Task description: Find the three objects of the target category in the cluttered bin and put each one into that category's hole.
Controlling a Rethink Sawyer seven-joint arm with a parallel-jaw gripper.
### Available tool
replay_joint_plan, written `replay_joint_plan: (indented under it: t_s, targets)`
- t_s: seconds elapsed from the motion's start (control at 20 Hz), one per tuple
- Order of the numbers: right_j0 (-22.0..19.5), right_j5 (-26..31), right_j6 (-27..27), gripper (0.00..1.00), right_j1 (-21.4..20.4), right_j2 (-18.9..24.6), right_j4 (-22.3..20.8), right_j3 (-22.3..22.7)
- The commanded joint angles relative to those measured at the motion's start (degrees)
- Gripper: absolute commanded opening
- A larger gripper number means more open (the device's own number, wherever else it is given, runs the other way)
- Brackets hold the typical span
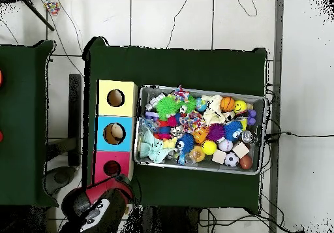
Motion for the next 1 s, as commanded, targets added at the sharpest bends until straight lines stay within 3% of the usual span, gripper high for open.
replay_joint_plan:
  t_s: [0.05, 0.55, 1.0]
  targets:
    - [-3.0, -1.83, 2.24, 1.0, -1.78, 8.6, 2.63, -13.09]
    - [-3.75, -1.84, 2.54, 1.0, -0.82, 9.64, 2.4, -15.23]
    - [-3.42, 0.68, 2.81, 1.0, -1.06, 7.68, 1.97, -17.45]
